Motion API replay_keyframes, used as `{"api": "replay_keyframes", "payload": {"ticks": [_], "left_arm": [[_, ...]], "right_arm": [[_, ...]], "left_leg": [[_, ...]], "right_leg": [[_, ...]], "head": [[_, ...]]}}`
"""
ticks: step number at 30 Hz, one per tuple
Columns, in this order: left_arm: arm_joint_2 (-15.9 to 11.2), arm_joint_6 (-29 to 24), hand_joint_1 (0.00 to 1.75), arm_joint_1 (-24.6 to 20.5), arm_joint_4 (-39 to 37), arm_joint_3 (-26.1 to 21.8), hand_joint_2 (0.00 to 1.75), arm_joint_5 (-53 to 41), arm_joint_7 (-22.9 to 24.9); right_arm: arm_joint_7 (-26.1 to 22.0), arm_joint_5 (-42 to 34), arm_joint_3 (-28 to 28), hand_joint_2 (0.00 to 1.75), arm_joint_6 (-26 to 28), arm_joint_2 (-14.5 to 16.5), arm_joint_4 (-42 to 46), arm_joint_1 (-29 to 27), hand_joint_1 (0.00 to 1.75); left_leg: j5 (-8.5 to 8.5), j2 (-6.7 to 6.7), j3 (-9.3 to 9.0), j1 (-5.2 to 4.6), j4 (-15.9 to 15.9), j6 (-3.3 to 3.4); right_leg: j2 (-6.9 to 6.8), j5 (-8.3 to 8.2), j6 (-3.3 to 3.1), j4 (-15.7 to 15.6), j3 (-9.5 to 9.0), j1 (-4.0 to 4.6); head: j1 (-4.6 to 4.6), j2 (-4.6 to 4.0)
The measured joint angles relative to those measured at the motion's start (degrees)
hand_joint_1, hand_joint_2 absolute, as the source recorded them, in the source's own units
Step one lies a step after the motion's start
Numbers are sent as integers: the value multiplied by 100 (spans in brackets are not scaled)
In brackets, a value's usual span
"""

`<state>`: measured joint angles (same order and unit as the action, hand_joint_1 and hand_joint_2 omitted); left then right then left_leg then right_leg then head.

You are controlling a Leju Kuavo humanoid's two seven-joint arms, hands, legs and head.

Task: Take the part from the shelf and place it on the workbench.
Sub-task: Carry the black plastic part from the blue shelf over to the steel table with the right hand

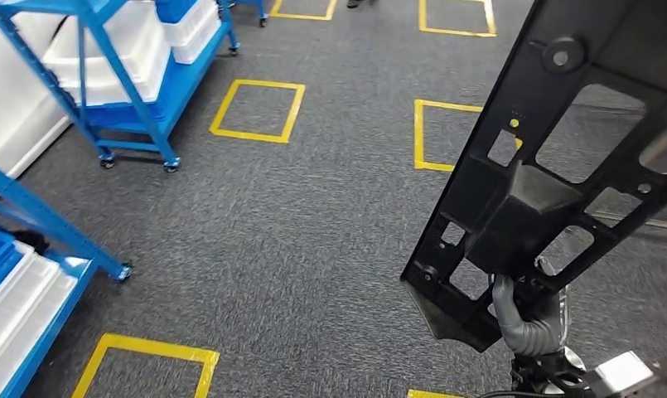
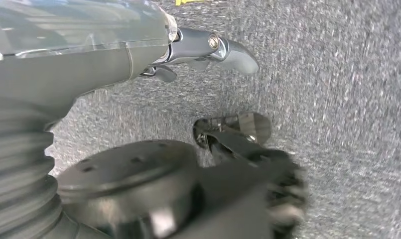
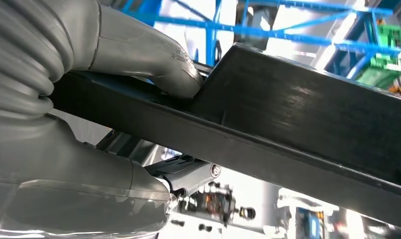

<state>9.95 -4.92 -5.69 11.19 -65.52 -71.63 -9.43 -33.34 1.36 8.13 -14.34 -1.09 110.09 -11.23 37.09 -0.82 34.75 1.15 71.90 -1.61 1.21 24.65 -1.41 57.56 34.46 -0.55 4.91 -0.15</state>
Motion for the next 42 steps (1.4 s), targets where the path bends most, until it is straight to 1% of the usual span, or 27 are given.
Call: {"api": "replay_keyframes", "payload": {"ticks": [1,2,4,6,8,10,12,14,16,17,18,20,22,23,25,27,29,30,31,32,33,34,36,38,40,41,42], "left_arm": [[-7,-7,0,12,0,-3,175,15,-7],[-13,-10,0,21,0,-7,175,26,-13],[-25,-13,0,29,0,-11,175,36,-19],[-39,-16,0,31,0,-16,175,33,5],[-48,-17,0,32,0,-19,175,23,48],[-46,-10,0,27,-1,-19,175,4,75],[-45,2,0,22,-1,-19,175,-14,85],[-50,9,0,41,0,-20,175,-13,96],[-52,10,0,64,0,-26,175,2,107],[-52,8,0,66,0,-29,175,12,106],[-53,5,0,62,0,-32,175,20,99],[-54,-4,0,50,0,-37,175,32,72],[-57,-13,0,37,0,-40,175,39,36],[-58,-15,0,30,0,-40,175,41,21],[-61,-22,0,9,0,-40,175,39,-9],[-66,-26,0,-12,0,-40,175,33,-30],[-69,-27,0,-12,0,-39,175,26,-37],[-69,-27,0,-2,0,-39,175,24,-38],[-70,-28,0,10,0,-39,175,24,-38],[-70,-30,0,18,0,-40,175,25,-39],[-70,-35,0,21,0,-40,175,22,-39],[-70,-42,0,19,0,-40,175,14,-38],[-77,-57,0,17,0,-39,175,-13,-17],[-84,-68,0,19,0,-38,175,-29,25],[-79,-74,0,5,0,-38,175,-30,56],[-76,-75,0,-5,1,-38,175,-30,61],[-74,-75,0,-14,1,-38,175,-33,63]], "right_arm": [[1,1,0,175,-20,0,-41,44,175],[1,2,0,175,-32,0,-80,79,175],[0,3,0,175,-41,0,-142,127,175],[-6,-3,0,175,-38,0,-185,163,175],[-14,-11,5,175,-24,3,-209,177,175],[-17,-20,35,175,-4,11,-209,149,175],[-21,-33,83,175,8,28,-196,119,175],[-26,-50,108,175,11,57,-189,101,175],[-28,-62,111,175,4,96,-194,76,175],[-29,-66,113,175,-4,114,-198,66,175],[-29,-69,113,175,-13,130,-201,64,175],[-30,-75,113,175,-27,150,-203,81,175],[-32,-79,111,175,-30,161,-203,110,175],[-33,-82,110,175,-29,163,-203,120,175],[-34,-89,114,175,-31,164,-201,112,175],[-35,-95,117,175,-44,164,-192,107,175],[-34,-97,118,175,-60,163,-188,114,175],[-31,-93,118,175,-70,162,-191,114,175],[-28,-86,118,175,-86,162,-193,111,175],[-24,-76,117,175,-106,162,-197,108,175],[-23,-68,114,175,-130,162,-201,108,175],[-25,-65,109,175,-158,162,-204,114,175],[-39,-90,81,175,-230,161,-237,176,175],[-52,-132,24,175,-309,160,-319,322,175],[-56,-153,-37,175,-351,166,-411,468,175],[-56,-155,-55,175,-359,175,-451,519,175],[-56,-155,-72,175,-360,184,-492,579,175]], "left_leg": [[4,22,123,-2,188,6],[-112,34,148,-3,155,19],[-572,147,-78,-3,-504,71],[-855,371,-319,0,-1162,109],[-877,438,-380,-20,-1341,133],[-920,319,-408,-17,-1394,194],[-970,182,-439,13,-1471,259],[-978,32,-447,9,-1493,286],[-960,-130,-450,1,-1491,279],[-946,-209,-458,2,-1490,268],[-929,-285,-475,3,-1490,253],[-884,-414,-530,-8,-1489,204],[-834,-515,-578,-42,-1486,139],[-814,-569,-599,-58,-1490,106],[-770,-655,-651,-52,-1497,39],[-593,-457,-594,-29,-1279,-8],[-221,-119,-269,-18,-571,-13],[-54,-30,-51,-18,-143,-8],[20,9,125,-19,171,-2],[-26,24,218,-19,283,8],[-196,39,202,-19,149,26],[-443,87,93,-20,-186,53],[-838,341,-171,-12,-969,108],[-926,493,-280,-20,-1322,139],[-944,384,-316,-27,-1378,183],[-971,322,-338,-22,-1412,219],[-999,256,-359,-9,-1448,252]], "right_leg": [[90,2,-6,6,-2,13],[180,4,-7,16,-6,24],[346,15,8,53,-8,33],[478,29,52,111,26,40],[594,20,125,130,73,30],[632,4,203,121,96,19],[369,161,277,362,215,27],[42,507,354,1023,538,7],[-58,698,415,1601,834,-33],[-80,642,434,1617,846,-51],[-118,490,445,1404,734,-66],[-355,150,428,621,310,-58],[-535,33,328,144,63,-16],[-528,58,269,102,54,10],[-385,54,173,87,56,10],[-253,36,88,49,30,-16],[-118,28,27,34,18,-19],[-38,28,8,38,19,-9],[51,31,2,42,18,2],[142,33,-1,49,15,10],[235,35,0,58,11,16],[323,39,5,69,6,19],[480,49,32,111,24,24],[622,45,100,133,70,13],[741,21,190,114,103,-7],[678,38,225,143,122,-3],[534,113,253,263,185,5]], "head": [[-1,0],[-1,0],[-1,0],[0,0],[0,0],[0,0],[-1,0],[-1,0],[-1,0],[-1,0],[-1,0],[-1,0],[0,0],[0,0],[-1,0],[-1,0],[0,0],[1,0],[1,0],[1,0],[1,0],[1,0],[0,0],[0,0],[0,0],[-1,0],[-2,-1]]}}
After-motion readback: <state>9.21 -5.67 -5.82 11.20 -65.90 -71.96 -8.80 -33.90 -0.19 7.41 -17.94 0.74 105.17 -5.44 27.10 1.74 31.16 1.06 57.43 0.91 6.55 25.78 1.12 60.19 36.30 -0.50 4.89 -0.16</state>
